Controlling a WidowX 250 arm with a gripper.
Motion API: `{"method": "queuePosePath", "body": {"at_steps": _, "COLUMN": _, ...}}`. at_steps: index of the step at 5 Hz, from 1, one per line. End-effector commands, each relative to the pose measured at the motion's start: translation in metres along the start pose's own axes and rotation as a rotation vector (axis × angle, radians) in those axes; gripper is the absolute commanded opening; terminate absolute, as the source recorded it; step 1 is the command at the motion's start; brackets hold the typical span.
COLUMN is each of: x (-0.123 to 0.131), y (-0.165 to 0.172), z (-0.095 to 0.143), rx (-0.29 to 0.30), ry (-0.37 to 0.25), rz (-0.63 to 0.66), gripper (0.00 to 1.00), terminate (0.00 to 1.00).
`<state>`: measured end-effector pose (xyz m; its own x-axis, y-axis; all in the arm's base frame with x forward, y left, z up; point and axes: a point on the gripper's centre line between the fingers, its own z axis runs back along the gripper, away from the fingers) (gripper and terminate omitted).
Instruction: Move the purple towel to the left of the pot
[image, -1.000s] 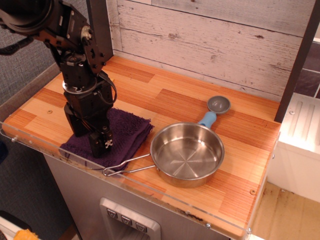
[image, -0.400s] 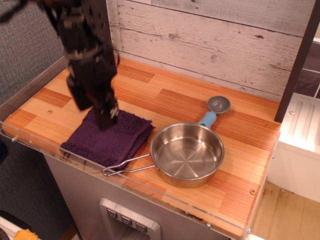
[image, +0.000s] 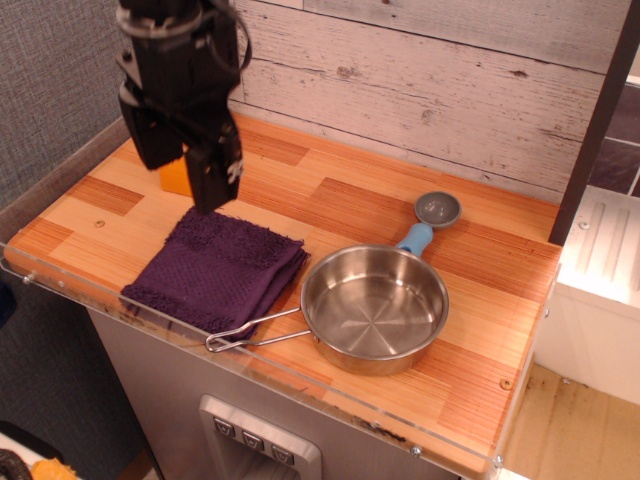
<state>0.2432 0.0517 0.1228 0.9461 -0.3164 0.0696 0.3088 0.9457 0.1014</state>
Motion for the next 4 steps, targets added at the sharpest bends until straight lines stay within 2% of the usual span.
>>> {"method": "queuePosePath", "body": {"at_steps": 1, "x": 0.042, "y": 0.002, "z": 0.023, "rx": -0.067, "ry": -0.013, "rz": 0.191, "gripper": 1.0, "terminate": 0.0}}
{"method": "queuePosePath", "body": {"at_steps": 2, "x": 0.06, "y": 0.003, "z": 0.021, "rx": -0.109, "ry": -0.031, "rz": 0.191, "gripper": 1.0, "terminate": 0.0}}
{"method": "queuePosePath", "body": {"at_steps": 4, "x": 0.069, "y": 0.001, "z": 0.024, "rx": -0.121, "ry": -0.045, "rz": 0.142, "gripper": 1.0, "terminate": 0.0}}
